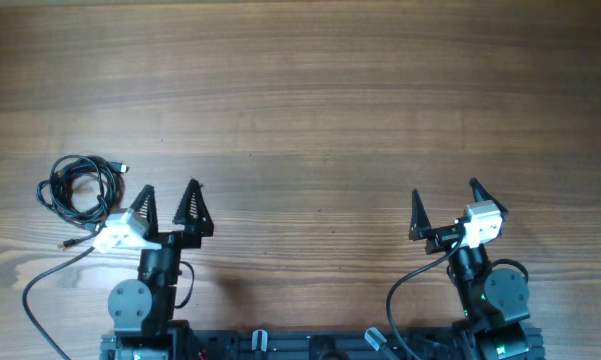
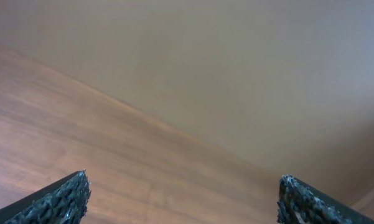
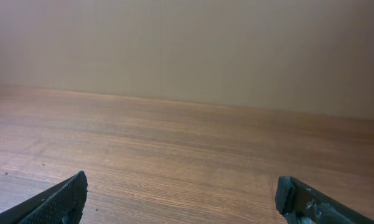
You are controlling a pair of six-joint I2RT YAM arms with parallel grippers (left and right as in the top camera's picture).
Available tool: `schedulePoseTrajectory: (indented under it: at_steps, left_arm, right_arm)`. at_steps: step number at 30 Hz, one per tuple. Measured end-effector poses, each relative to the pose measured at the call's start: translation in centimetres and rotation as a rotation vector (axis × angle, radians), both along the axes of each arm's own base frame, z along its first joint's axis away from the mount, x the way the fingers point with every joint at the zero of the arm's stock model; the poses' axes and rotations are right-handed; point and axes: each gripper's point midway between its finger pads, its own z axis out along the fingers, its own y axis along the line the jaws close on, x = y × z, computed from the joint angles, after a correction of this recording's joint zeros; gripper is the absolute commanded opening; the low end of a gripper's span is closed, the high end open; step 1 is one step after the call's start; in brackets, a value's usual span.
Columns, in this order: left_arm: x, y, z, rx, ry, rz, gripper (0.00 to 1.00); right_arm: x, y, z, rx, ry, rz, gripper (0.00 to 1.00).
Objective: Untangle cables
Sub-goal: 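Raise the left gripper and move it over the black cable bundle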
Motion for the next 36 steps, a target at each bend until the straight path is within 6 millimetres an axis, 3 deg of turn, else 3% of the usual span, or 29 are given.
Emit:
schedulePoseTrajectory:
  at_steps: [11, 18, 24, 29, 36]
  left_arm:
    - [-2.6, 0.0, 9.6, -0.036, -0.013, -0.003, 1.00]
    - [-1.2, -0.8, 11.4, 0.026, 0.148, -0.047, 1.00]
    - [2.1, -2.7, 9.5, 0.057, 0.368, -0.168, 1.00]
    - [5.5, -4.1, 4.8, 0.034, 0.593, -0.258, 1.00]
    - [6.8, -5.6, 0.1, -0.019, 0.763, -0.352, 0.98]
  right_arm:
    - [0.0, 0.0, 0.0, 0.000, 0.000, 0.000, 1.00]
    - [0.0, 0.0, 0.0, 0.000, 0.000, 0.000, 1.00]
    - [0.0, 0.0, 0.0, 0.000, 0.000, 0.000, 1.00]
    - [0.0, 0.0, 0.0, 0.000, 0.001, 0.000, 1.00]
    - [0.0, 0.0, 0.0, 0.000, 0.001, 0.000, 1.00]
